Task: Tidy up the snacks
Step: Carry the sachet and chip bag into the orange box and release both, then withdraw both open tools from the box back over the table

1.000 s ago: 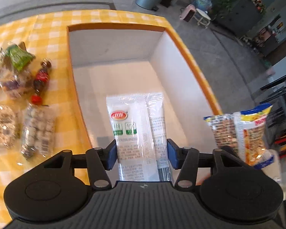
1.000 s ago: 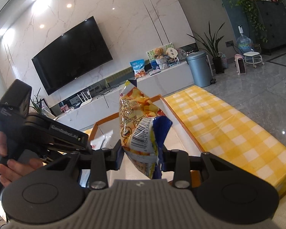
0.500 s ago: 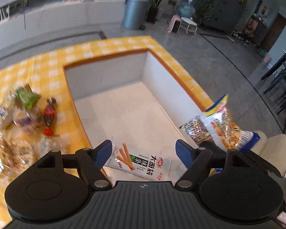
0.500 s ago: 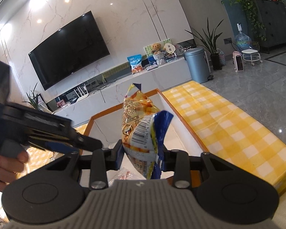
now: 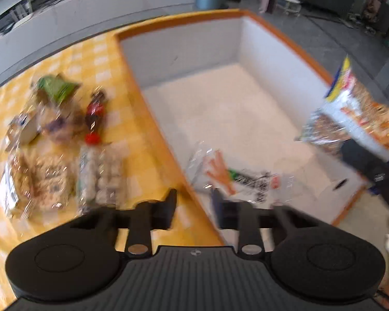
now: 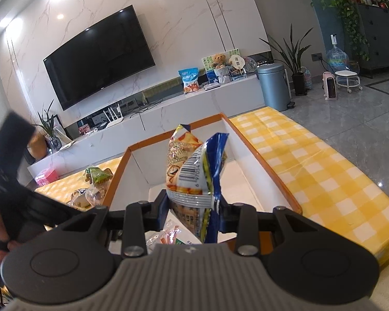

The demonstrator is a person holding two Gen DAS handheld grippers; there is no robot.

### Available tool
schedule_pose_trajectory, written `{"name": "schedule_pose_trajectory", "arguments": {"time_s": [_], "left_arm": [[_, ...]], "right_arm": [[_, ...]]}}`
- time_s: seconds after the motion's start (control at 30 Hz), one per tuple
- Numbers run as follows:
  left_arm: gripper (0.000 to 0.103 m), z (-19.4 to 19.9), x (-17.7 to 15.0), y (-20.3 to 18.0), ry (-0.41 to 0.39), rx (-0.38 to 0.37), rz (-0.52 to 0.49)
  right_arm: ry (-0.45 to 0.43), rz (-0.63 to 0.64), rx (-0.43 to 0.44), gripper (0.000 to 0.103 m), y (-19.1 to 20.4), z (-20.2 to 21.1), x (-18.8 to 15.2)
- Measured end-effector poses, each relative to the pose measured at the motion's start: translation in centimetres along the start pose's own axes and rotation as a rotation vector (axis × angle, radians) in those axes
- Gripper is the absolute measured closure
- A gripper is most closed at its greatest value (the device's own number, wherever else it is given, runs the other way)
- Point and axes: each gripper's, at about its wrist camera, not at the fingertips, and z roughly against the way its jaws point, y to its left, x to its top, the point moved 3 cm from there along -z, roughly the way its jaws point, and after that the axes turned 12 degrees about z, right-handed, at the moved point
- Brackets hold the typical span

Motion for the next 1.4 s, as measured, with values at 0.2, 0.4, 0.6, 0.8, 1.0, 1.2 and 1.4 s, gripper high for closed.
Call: {"name": "schedule_pose_trajectory", "arguments": {"time_s": [0.2,0.4,0.6,0.8,1.0,1.2,1.4], "left_arm": [[0.08,0.4,-0.1,1.9,-0.019,-0.019,0.022],[0.08,0.7,-0.1,3.0,-0.016,-0.04,0.014],[0.079,0.9,-0.7,2.3,-0.022,-0.026,-0.043],[0.079,1.4,-1.6,1.9,-0.008,-0.016,-0.078],[0.077,1.8,-2.3,2.2,-0.006,-0.038,-0.068],[0.073,2.0,-2.6,2.4,0.0,-0.075,-0.06],[0.063,3.2,-2.7,4.0,-0.031,-0.204,0.011]], "right_arm": [[0.025,0.031,0.015,0.068,0.8,-0.6,-0.3],[0.041,0.032,0.065,0.069,2.0,-1.1,-0.6],[0.06,0.033,0.087,0.069,3.0,-2.0,-0.8],[0.085,0.079,0.081,0.069,3.8,-2.6,-1.1],[0.142,0.143,0.123,0.069,4.4,-3.2,-1.4],[0.165,0.167,0.111,0.068,4.5,-3.4,-1.6],[0.123,0.155,0.051,0.025,4.1,-2.7,-1.4]]}}
